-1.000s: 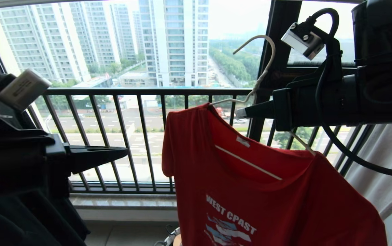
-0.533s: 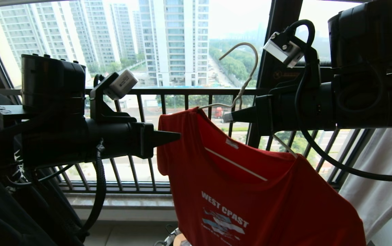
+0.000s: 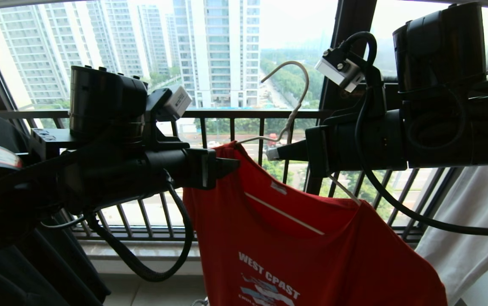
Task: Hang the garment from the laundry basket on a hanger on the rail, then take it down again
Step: Take the clothes off the clothes rack
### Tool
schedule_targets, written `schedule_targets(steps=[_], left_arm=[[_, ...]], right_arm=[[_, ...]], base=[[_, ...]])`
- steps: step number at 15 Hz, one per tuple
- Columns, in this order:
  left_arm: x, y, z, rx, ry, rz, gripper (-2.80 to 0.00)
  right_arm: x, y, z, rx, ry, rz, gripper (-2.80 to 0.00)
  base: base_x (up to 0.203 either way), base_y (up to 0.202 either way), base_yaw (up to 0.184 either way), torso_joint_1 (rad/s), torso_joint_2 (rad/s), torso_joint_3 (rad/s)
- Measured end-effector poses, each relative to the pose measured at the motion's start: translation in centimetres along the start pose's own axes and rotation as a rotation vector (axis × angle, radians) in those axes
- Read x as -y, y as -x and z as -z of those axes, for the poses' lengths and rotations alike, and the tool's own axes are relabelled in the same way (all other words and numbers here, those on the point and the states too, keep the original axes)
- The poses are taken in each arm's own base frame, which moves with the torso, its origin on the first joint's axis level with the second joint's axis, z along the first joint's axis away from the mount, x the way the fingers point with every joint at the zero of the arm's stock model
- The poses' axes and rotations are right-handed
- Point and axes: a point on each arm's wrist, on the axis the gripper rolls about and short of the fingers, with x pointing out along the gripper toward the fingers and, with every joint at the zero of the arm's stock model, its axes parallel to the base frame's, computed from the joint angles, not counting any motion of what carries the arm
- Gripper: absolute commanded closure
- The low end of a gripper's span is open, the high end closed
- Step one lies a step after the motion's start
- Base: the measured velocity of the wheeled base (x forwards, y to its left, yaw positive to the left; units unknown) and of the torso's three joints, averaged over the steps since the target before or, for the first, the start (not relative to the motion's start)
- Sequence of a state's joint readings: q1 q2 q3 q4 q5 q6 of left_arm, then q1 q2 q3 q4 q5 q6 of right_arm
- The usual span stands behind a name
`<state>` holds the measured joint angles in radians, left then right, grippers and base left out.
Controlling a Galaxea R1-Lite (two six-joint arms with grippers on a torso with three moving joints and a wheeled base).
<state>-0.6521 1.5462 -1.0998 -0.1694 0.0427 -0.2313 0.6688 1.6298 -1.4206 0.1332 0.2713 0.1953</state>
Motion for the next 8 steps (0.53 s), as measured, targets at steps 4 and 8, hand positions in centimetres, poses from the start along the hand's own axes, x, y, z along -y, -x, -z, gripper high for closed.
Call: schedule_targets(steps=[4,8], left_arm=[[0.0,-0.29,0.14,-0.001,-0.027,-0.03,-2.8],[-0.34,-1.06,0.59,-0.004,-0.082,-0.142,-2.8]], right_arm=[[-0.29,0.22,-0.04,0.002,0.003,-0.007,0.0],[-0.47,0.61,-0.14,0.009,0.006,-0.009,0.0]], base=[[0.0,0.0,0.0,0.0,0.0,0.0],[0.0,0.0,0.0,0.0,0.0,0.0]])
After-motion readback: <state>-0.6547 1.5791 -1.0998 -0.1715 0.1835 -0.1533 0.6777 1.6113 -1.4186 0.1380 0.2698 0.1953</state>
